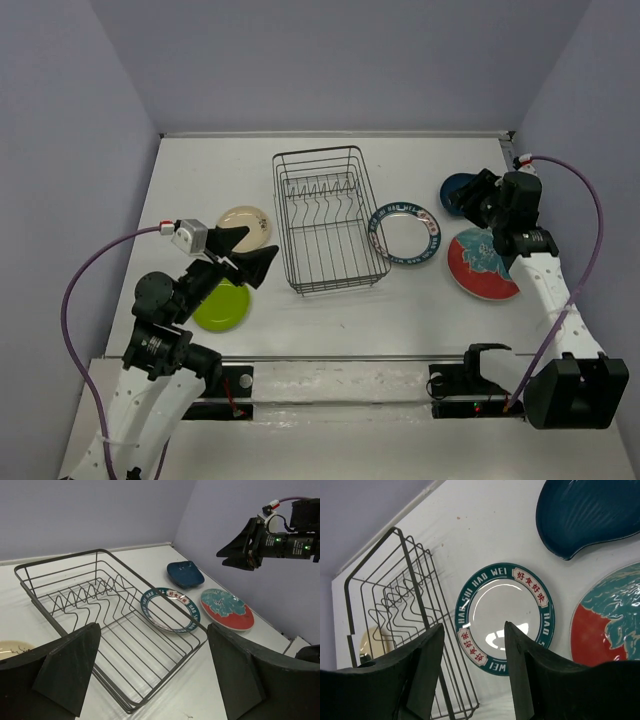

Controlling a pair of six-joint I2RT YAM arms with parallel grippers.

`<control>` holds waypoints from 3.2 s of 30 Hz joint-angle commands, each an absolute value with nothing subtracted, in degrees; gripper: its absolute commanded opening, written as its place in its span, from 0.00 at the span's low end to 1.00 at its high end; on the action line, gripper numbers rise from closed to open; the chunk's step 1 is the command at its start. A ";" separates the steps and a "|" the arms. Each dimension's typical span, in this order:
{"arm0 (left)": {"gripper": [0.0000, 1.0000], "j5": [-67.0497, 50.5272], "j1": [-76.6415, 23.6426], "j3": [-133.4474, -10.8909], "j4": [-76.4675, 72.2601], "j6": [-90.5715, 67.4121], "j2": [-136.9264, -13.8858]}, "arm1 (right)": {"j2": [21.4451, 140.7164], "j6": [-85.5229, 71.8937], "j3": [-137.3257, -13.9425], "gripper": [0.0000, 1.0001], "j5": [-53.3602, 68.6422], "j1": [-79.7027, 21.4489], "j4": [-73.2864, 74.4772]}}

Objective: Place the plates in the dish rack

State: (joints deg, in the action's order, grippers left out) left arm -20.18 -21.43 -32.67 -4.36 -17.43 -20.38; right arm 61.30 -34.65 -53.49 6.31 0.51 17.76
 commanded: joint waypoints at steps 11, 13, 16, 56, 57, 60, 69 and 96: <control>0.99 -22.68 -24.96 -35.07 -5.54 -16.17 -20.22 | 76.36 -41.14 -55.36 0.30 11.52 17.22 2.81; 0.99 -22.33 -25.31 -35.16 -5.27 -16.26 -19.95 | 80.32 -41.13 -57.39 0.31 10.29 19.24 2.90; 0.99 -21.71 -26.28 -35.16 -5.10 -16.35 -19.86 | 85.32 -40.43 -59.85 0.40 8.62 22.22 2.81; 0.99 -16.52 -29.36 -35.86 -3.08 -15.29 -21.53 | 115.58 -36.03 -75.32 0.09 18.99 23.82 4.13; 0.99 -16.52 -29.27 -35.95 -3.08 -15.29 -21.62 | 114.79 -36.21 -75.50 0.07 17.94 23.82 3.96; 0.99 -16.44 -29.18 -35.86 -3.08 -15.29 -21.80 | 109.09 -36.21 -76.64 0.07 13.37 23.82 3.34; 0.99 -16.44 -28.48 -35.86 -3.16 -15.64 -21.97 | 89.05 -22.01 -88.65 0.07 -7.07 11.82 13.24; 0.99 -7.47 -26.81 -37.27 1.49 -15.56 -25.05 | 116.80 -0.70 -135.97 0.07 -53.96 -38.05 47.37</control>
